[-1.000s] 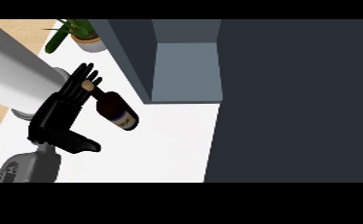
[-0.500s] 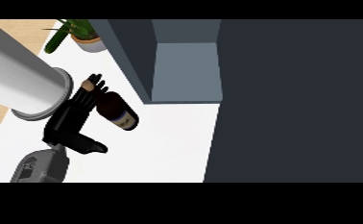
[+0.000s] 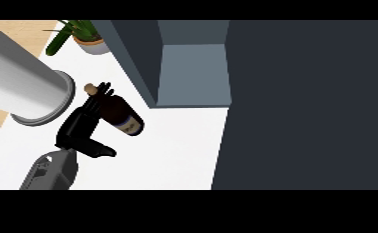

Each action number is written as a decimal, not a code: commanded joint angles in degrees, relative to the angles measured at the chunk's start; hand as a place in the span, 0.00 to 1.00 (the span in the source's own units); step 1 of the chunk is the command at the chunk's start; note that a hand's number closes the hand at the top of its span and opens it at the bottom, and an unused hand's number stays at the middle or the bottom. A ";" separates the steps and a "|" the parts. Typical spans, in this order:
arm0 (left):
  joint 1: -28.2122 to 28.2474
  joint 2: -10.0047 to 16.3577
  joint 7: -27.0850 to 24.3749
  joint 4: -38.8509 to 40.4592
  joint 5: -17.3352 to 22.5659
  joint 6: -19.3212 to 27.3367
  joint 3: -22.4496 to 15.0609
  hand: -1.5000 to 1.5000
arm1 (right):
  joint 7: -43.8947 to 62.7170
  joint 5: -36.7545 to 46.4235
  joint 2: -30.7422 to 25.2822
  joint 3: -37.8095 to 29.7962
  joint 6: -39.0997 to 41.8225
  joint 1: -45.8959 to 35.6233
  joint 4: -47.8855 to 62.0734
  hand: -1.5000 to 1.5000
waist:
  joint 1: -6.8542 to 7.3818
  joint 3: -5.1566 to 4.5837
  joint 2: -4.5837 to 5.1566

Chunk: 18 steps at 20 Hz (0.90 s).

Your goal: Pick up the wine, place it into the cabinet and close the cabinet

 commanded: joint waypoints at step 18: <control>-13.01 -1.90 -12.93 25.96 -3.71 -3.27 1.82 1.00 | 4.98 -3.87 -0.86 -0.32 -1.52 -0.47 -3.68 0.00 | -0.18 -0.03 0.09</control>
